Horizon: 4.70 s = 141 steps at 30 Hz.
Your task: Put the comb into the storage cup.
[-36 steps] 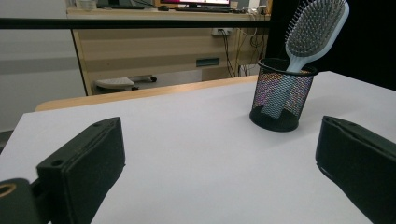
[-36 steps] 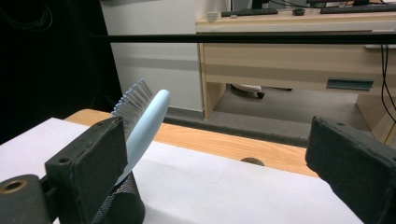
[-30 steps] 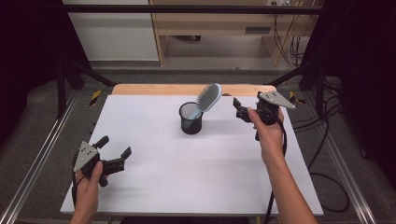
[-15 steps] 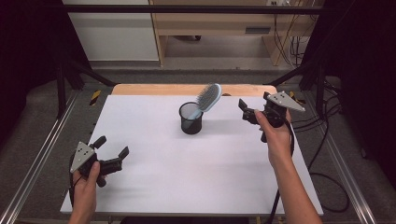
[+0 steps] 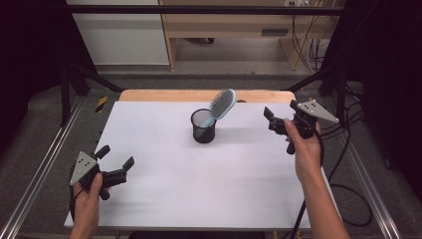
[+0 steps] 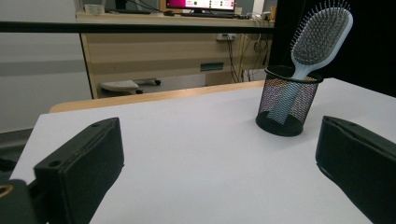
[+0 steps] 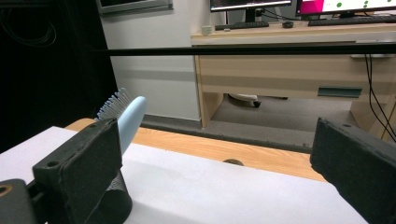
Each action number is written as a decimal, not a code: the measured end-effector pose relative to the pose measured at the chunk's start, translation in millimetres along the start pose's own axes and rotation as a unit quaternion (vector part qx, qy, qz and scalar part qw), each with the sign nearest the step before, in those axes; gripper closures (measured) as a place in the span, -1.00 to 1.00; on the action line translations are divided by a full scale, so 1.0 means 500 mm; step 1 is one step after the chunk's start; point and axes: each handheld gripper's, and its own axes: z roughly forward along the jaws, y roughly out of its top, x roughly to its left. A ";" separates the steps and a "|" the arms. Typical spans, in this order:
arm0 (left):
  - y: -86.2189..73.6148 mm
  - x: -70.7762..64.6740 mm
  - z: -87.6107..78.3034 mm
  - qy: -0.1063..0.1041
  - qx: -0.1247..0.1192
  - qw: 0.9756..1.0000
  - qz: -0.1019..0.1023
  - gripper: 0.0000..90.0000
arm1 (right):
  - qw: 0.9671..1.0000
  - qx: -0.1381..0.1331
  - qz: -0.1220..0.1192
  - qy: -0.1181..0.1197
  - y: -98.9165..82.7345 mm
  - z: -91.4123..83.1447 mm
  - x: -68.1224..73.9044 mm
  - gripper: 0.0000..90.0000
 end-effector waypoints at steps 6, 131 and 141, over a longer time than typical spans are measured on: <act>0.002 0.005 -0.004 -0.002 -0.002 1.000 -0.003 -0.97 | 1.000 0.002 0.001 -0.005 -0.011 -0.019 -0.016 -0.95; -0.004 -0.013 -0.033 -0.055 -0.021 0.998 -0.016 -0.96 | 0.995 0.059 -0.041 0.065 -0.241 -0.123 0.031 -0.92; -0.006 -0.018 -0.029 -0.058 -0.020 0.998 -0.014 -0.96 | 0.993 0.070 -0.051 0.074 -0.237 -0.099 0.040 -0.92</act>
